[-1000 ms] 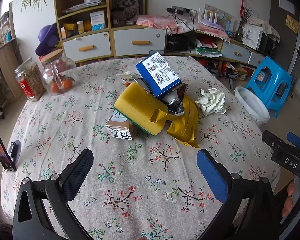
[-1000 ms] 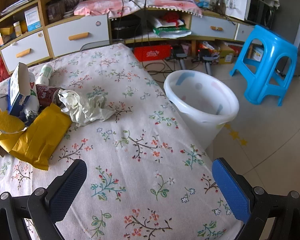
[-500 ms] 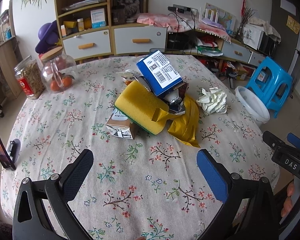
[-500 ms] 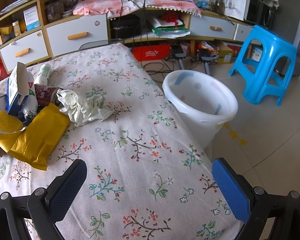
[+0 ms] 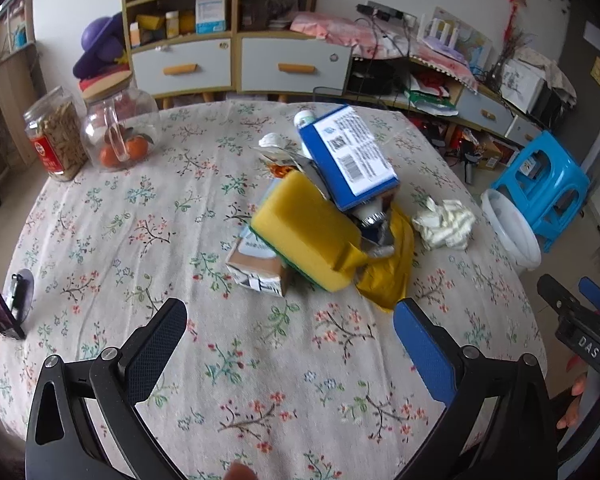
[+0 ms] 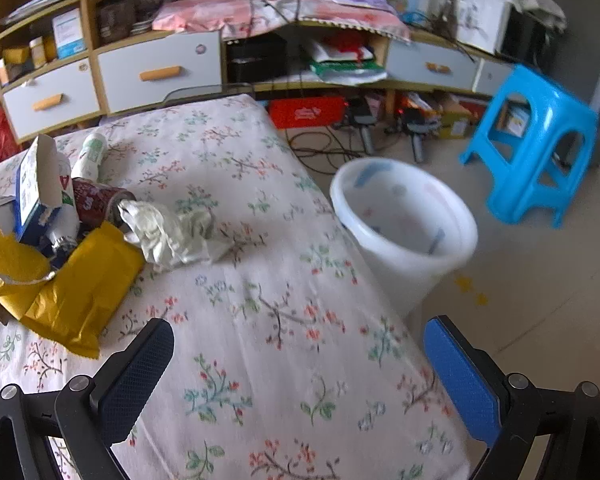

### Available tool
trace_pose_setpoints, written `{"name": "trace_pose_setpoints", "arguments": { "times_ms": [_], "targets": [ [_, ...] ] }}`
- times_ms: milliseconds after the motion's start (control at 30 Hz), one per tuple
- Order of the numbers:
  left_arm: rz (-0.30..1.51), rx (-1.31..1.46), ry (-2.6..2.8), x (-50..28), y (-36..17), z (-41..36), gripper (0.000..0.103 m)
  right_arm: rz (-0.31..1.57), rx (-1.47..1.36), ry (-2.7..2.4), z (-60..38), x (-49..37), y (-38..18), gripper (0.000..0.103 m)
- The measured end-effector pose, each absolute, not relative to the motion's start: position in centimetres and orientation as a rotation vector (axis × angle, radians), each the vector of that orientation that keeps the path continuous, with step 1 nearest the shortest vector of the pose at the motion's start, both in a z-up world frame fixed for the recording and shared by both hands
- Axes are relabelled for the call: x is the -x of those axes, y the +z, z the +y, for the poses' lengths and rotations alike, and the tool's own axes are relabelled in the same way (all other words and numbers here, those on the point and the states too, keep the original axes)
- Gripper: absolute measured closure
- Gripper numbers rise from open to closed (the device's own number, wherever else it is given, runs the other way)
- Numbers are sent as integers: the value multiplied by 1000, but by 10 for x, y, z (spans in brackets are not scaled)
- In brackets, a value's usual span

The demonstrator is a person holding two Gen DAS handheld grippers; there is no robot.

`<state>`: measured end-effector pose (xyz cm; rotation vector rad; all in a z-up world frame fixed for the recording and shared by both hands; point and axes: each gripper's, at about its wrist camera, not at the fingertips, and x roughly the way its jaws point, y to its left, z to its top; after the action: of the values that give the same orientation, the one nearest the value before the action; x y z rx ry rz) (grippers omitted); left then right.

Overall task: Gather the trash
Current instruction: 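Grasp the blue barcode box with the left tool while the right tool approaches the crumpled white bag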

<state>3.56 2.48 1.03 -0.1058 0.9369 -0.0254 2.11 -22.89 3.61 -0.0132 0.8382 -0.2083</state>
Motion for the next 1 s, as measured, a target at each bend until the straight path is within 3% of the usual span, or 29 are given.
{"name": "trace_pose_setpoints", "arguments": {
  "times_ms": [467,700,1000],
  "targets": [
    [1072,224,-56,-130,21,32,0,949,46,-77,-222,-102,43,0],
    [1045,311,-127,-168,35,32,0,971,-32,-34,-231,-125,33,0],
    [1086,407,-192,-206,6,26,5,1053,-116,31,-245,-143,5,0]
  ]
}}
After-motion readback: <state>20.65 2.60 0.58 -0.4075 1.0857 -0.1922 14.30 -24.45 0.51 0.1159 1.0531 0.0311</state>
